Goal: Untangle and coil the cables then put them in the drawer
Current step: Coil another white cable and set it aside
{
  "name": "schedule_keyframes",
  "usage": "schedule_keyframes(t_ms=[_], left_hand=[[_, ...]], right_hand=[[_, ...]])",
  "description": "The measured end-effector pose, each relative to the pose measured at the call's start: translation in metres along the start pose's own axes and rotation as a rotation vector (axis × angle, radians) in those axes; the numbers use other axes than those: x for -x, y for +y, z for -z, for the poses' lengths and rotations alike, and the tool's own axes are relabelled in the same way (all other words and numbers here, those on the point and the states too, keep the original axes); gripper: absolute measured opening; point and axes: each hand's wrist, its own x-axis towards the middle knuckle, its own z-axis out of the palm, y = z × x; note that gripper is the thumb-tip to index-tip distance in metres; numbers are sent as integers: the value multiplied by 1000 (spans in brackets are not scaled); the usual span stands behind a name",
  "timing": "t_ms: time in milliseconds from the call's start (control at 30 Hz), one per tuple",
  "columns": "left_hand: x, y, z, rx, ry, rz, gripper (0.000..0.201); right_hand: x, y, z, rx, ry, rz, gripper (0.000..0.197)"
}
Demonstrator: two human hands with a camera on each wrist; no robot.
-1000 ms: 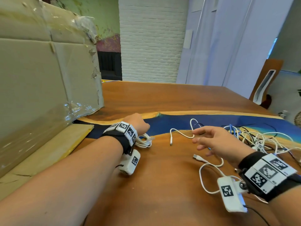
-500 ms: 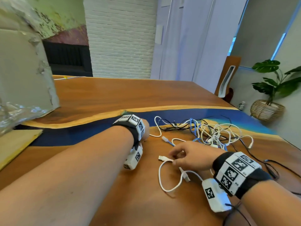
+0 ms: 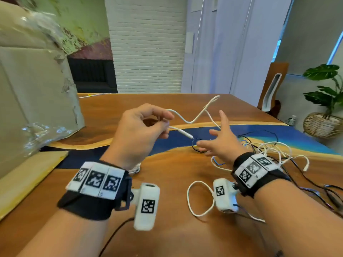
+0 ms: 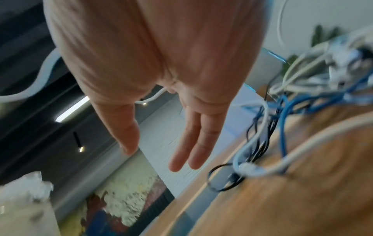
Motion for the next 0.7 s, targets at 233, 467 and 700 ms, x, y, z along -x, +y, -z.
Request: schedule_keyframes(t_ms=[233, 467, 700], left_hand=[[13, -46, 33, -161, -15, 300, 22], [35, -46, 19, 49, -206, 295, 40], [57, -49, 19, -38, -339, 318, 57]], right_hand=[[8, -36, -40, -220, 67, 150, 37], [49, -39, -97, -164, -389, 308, 65], [60, -17, -84, -618, -622, 203, 45]])
